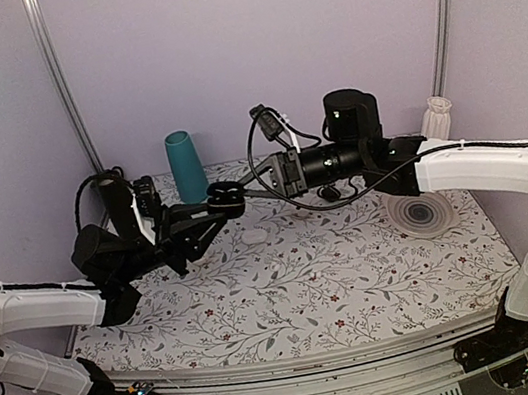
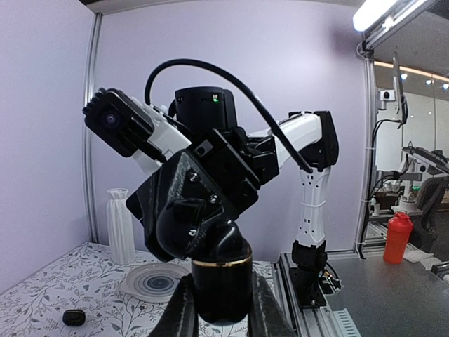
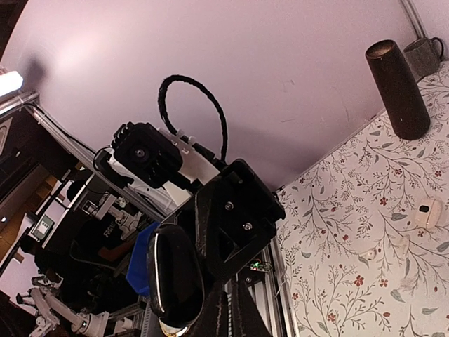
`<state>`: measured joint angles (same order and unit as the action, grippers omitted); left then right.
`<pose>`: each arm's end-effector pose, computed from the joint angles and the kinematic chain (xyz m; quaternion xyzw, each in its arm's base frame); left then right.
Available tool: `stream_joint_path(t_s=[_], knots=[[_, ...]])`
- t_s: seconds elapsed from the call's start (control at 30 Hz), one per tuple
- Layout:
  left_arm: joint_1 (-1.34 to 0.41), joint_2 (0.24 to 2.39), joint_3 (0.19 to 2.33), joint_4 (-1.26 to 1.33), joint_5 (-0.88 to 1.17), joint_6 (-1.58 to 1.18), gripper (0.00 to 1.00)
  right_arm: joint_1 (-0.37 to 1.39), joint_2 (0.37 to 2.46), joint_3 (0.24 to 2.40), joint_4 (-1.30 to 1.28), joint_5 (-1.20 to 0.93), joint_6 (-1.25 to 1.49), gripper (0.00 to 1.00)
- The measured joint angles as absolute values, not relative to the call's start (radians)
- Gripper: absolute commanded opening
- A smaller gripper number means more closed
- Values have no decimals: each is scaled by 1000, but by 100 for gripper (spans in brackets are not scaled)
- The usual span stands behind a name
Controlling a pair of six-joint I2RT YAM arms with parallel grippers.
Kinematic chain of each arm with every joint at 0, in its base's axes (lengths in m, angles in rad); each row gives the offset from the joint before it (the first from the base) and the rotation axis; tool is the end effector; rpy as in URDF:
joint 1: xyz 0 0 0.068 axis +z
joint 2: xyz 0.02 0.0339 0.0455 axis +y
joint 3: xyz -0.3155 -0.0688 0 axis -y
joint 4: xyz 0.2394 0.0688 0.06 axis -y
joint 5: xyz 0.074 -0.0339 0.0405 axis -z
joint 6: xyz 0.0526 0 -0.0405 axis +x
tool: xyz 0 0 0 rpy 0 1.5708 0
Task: Insert the wireless bluetooth earbuds into the charging case
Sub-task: Close the charging case with the earbuds, then pass from the left arm to the right
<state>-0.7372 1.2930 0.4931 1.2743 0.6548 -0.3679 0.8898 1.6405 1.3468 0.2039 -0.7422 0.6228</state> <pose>0.1608 -0.1893 0.3399 0.3604 0.4347 -0.5668 0.5999 0.2247 0.3338 0.4062 -0.3340 0.6492 0.6262 0.2736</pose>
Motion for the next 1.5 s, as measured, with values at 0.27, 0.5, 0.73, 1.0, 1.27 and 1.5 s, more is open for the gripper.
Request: stream_joint_path(t_s=[0.27,0.5,0.73,1.0,1.27,1.5], knots=[[-741,1321,496,1287,643,-382,0,889,1598,1319,219,-764,607,4],[-742,1335,501,1289,623,-397,0,890,1555,1312,249,-788,592,4],[-742,1335,504,1282,616,-397,0,890,1525,1280,255,-763,576,5],[-742,1333,504,1277,613,-397,0,889,1462,1240,250,-663,537,17],[-742,1315,504,1259,607,-393,0,889,1350,1162,264,-511,497,59],[-742,1299,504,1243,587,-393,0,889,1314,1108,295,-398,496,94]])
